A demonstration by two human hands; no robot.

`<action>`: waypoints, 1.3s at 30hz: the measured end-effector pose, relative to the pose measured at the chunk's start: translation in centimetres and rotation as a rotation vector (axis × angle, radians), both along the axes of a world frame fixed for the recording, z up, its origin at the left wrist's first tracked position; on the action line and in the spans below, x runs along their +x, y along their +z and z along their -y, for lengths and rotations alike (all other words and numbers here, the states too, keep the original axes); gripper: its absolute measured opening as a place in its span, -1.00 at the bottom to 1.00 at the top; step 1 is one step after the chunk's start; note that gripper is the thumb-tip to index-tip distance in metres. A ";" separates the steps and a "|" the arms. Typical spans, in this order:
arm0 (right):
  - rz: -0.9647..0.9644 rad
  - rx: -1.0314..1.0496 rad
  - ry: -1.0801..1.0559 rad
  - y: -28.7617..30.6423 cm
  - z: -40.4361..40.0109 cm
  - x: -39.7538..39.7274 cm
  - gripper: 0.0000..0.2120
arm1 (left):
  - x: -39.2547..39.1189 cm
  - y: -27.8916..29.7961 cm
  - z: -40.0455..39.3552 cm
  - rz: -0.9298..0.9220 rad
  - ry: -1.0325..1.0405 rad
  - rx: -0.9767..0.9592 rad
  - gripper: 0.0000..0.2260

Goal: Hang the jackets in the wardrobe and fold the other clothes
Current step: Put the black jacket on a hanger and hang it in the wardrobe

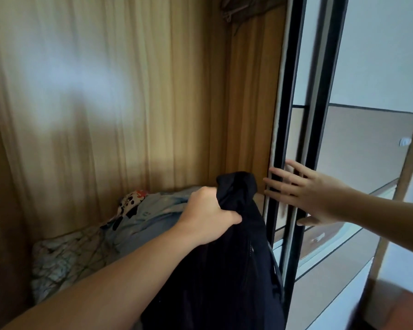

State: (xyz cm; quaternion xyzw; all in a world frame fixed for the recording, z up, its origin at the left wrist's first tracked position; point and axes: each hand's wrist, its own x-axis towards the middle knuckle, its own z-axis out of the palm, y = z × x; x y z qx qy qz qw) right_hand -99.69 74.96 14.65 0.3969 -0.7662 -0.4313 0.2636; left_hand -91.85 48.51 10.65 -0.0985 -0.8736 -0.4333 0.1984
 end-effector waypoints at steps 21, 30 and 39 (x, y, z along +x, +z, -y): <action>1.404 -1.523 -0.062 4.2 8.6 1.5 -0.61 | -0.7 5.5 -3.6 -0.091 0.093 -0.082 -0.86; 1.387 -1.790 0.301 15.3 9.1 -1.3 -0.72 | 5.5 16.2 4.9 -0.195 0.402 -0.237 -0.83; 0.882 -1.615 0.603 23.5 13.6 -2.2 -0.62 | 11.1 25.5 11.2 -0.366 0.663 -0.722 -0.47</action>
